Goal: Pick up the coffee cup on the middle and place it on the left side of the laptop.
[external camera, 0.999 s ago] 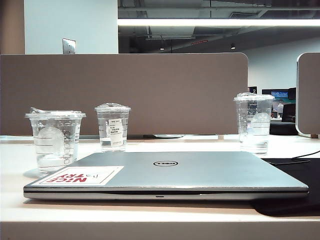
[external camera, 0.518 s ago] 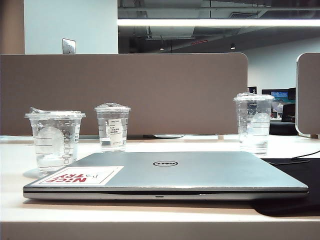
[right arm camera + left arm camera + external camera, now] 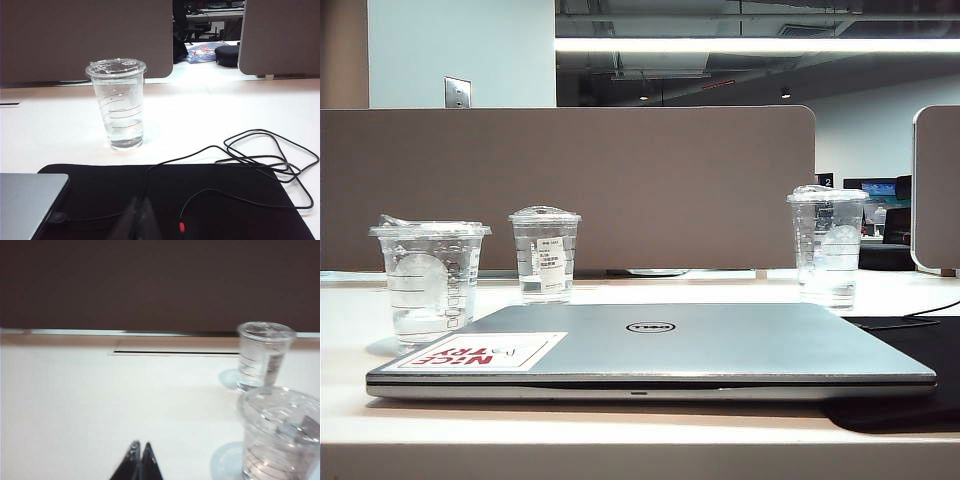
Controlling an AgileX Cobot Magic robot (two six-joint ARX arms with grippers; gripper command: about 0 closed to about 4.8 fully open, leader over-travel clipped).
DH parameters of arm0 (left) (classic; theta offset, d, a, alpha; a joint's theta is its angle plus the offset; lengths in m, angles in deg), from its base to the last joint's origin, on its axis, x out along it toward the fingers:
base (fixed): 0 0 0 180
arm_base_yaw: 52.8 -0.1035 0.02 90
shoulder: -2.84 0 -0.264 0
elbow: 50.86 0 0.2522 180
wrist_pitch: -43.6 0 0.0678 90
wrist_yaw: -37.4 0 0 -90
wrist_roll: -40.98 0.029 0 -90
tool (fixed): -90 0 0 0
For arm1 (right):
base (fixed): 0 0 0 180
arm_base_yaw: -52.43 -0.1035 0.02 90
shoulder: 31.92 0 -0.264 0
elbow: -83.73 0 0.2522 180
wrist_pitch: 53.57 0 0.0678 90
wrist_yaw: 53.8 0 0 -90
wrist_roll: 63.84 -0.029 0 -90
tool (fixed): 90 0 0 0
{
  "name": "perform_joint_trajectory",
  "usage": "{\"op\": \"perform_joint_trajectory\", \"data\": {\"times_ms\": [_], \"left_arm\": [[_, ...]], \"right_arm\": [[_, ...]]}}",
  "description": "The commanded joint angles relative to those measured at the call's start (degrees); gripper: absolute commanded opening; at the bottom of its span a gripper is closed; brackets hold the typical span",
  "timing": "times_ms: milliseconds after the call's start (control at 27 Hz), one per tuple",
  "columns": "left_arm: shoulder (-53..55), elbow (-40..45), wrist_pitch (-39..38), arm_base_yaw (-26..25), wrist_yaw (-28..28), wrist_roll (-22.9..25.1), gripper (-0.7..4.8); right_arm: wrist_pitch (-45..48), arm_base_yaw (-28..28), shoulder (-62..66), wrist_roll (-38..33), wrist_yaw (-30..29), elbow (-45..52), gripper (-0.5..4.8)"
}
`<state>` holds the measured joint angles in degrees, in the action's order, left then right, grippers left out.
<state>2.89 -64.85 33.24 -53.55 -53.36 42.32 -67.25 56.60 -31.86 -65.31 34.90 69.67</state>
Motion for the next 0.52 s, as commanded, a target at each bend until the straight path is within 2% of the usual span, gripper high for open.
{"op": "perform_joint_trajectory", "data": {"times_ms": [37, 518], "left_arm": [[0.0, -0.2, 0.4, 0.0, 0.9, 1.3, -0.04], [0.0, -0.2, 0.5, 0.0, 0.5, 1.3, -0.04]], "right_arm": [[1.0, 0.0, -0.1, 0.0, 0.1, 0.2, -0.05], [1.0, 0.0, -0.1, 0.0, 0.1, 0.2, -0.05]]}}
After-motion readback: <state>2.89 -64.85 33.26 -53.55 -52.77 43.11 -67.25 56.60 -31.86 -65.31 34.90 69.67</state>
